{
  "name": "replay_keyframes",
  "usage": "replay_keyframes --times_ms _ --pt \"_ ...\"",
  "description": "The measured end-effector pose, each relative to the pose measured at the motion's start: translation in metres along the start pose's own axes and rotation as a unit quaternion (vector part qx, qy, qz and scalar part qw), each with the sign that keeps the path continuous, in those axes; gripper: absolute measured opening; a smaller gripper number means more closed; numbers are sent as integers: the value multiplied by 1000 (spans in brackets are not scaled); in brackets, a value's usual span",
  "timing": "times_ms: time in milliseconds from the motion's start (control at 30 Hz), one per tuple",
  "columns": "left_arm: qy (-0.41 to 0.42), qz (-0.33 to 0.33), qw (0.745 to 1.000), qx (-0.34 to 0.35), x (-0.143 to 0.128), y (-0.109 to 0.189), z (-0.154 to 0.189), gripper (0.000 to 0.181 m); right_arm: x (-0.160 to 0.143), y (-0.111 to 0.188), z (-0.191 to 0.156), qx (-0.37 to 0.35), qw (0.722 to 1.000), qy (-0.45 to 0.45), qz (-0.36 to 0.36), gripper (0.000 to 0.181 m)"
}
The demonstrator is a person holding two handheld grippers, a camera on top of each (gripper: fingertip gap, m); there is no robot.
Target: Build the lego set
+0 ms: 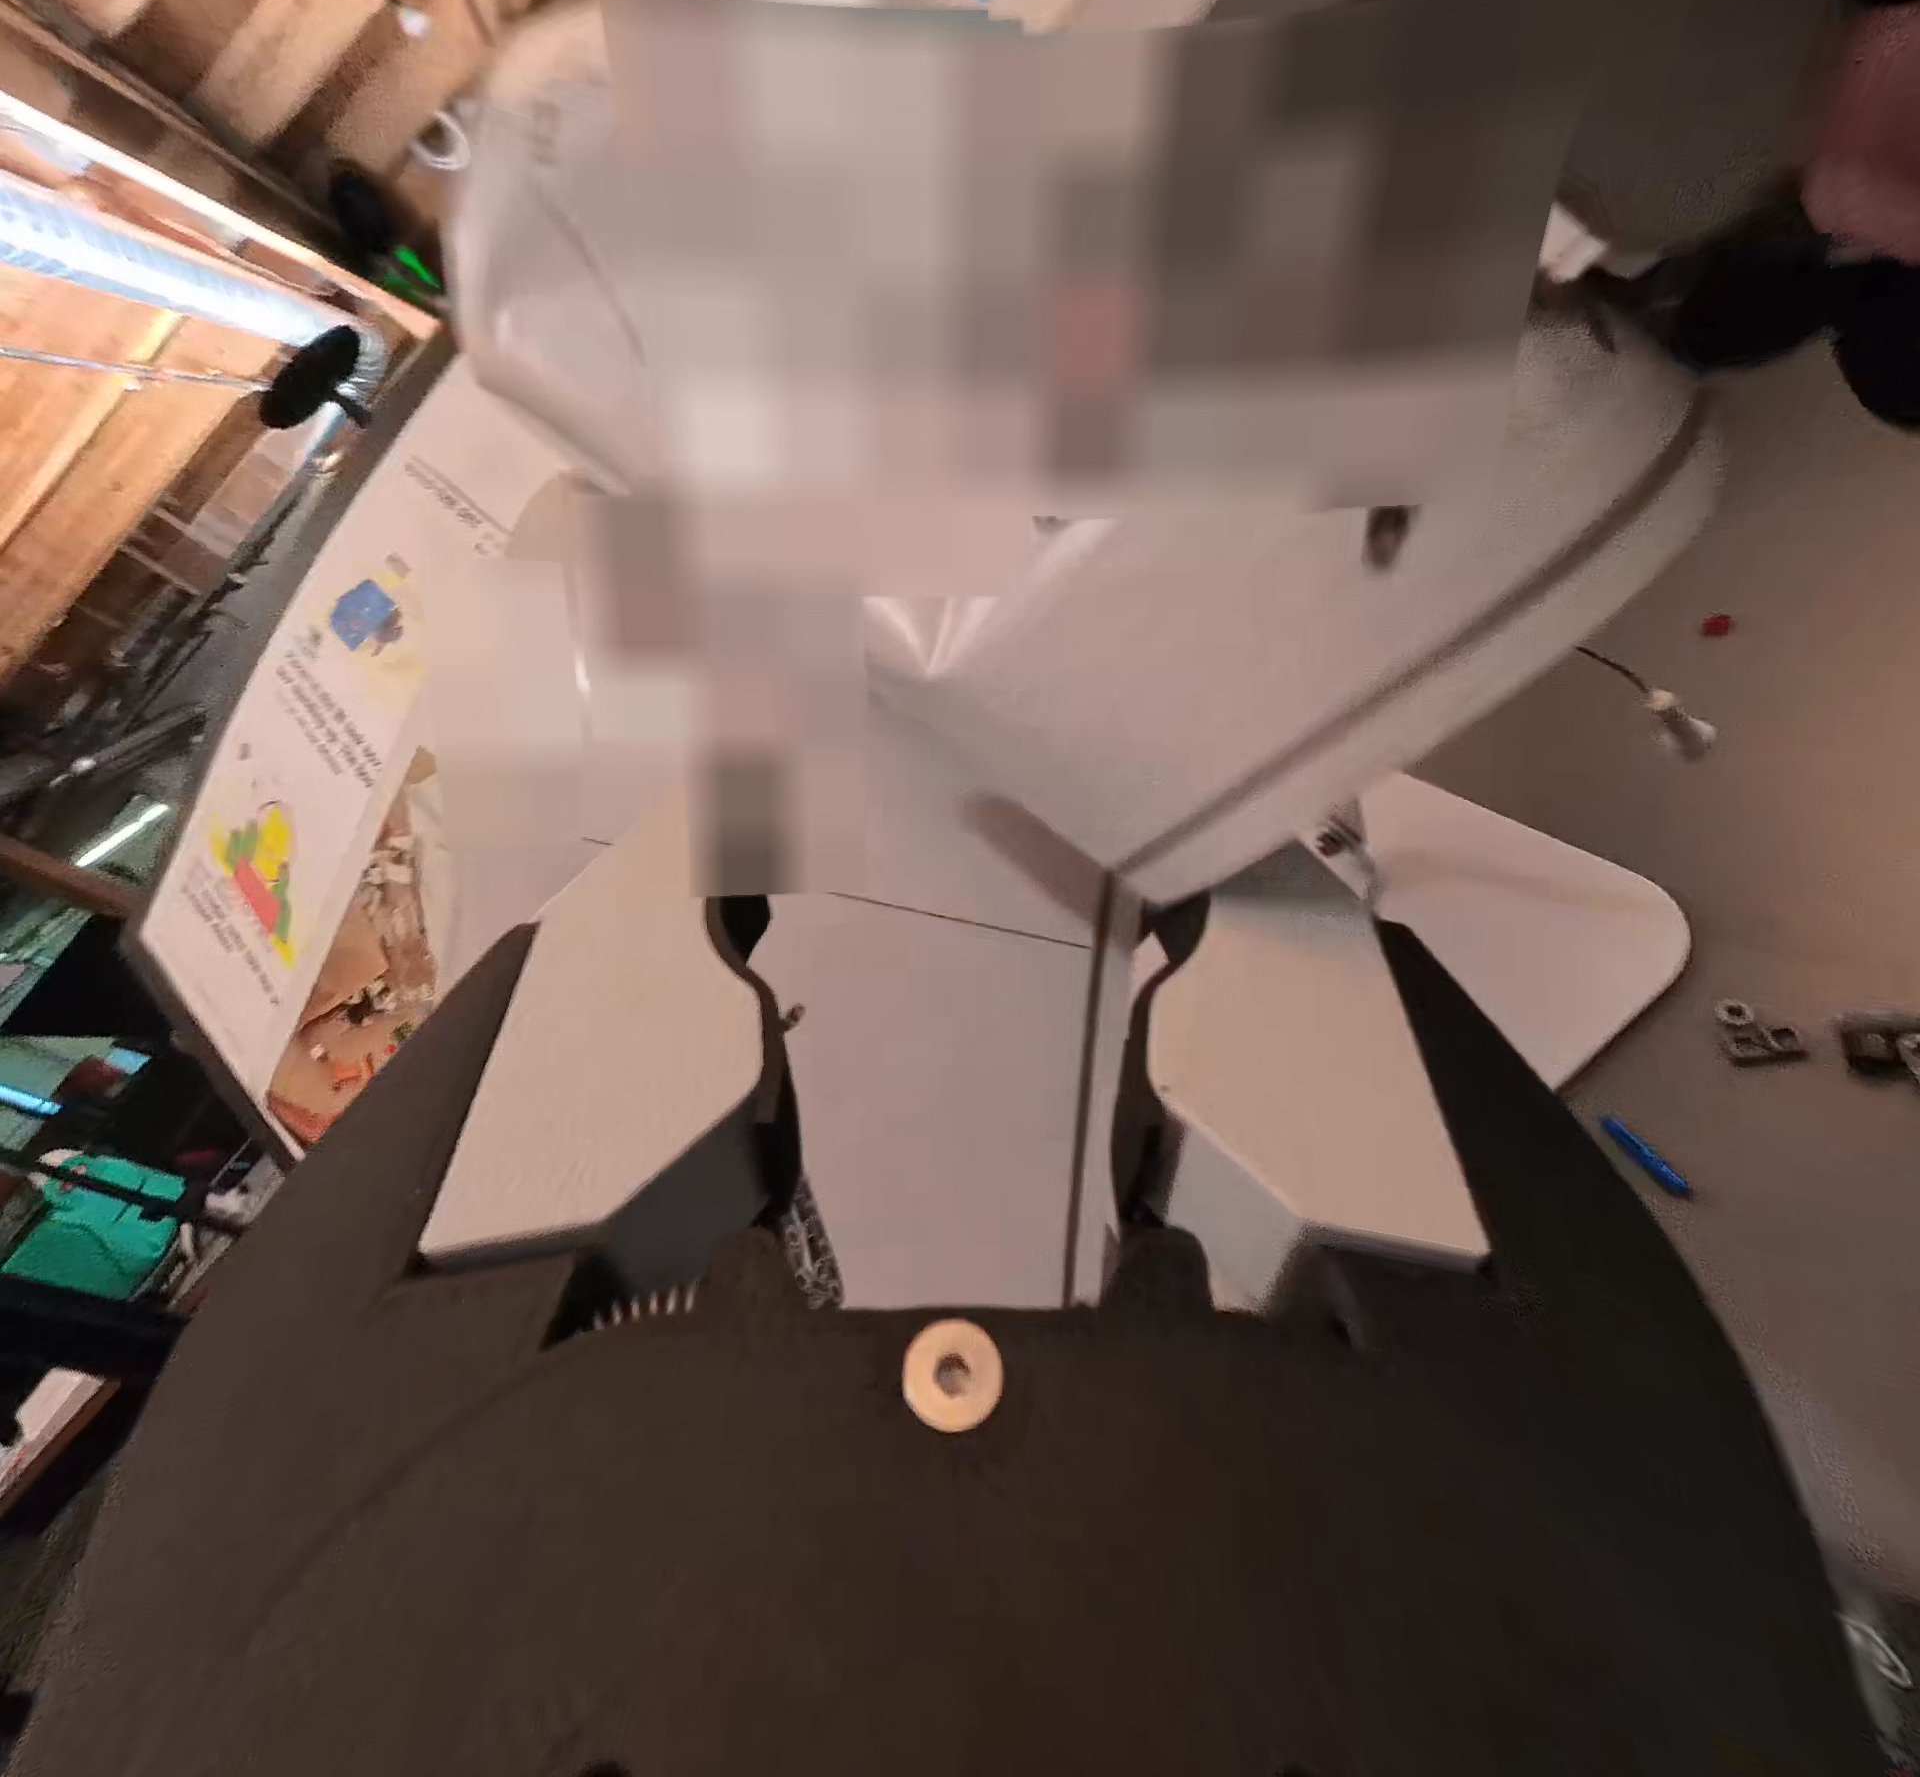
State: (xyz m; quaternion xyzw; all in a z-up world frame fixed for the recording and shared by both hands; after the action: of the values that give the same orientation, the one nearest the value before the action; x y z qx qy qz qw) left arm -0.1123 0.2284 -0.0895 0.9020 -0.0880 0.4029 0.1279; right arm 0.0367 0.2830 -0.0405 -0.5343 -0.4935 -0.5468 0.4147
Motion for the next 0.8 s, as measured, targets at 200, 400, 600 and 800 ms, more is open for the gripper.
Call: replay_keyframes --times_ms 200,400,600,800 --pt "64 33 997 -2 -16 11 -20 10 12 14 1 24 999 25 42 65" --pt "162 37 986 -15 -47 23 -43 9 5 52 61 -298 939 167 -41 98" --pt "239 34 970 -17 -80 34 -66 7 -32 57 105 -400 898 137 -125 115" --pt "261 25 965 -13 -100 33 -70 10 -38 49 102 -402 892 151 -138 99"
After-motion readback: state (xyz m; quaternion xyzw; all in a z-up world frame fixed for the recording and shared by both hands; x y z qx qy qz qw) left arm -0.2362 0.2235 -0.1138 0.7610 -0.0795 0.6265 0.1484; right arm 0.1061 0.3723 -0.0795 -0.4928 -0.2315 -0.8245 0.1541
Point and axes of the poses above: each gripper's, where its closed fingertips meet, y back along the fingers, x out of its top, z = x × y across the jaws, the point moved 10 cm from there along y, back along the fingers, and after that the axes turned 6 degrees about -x, right-handed, at the moved point
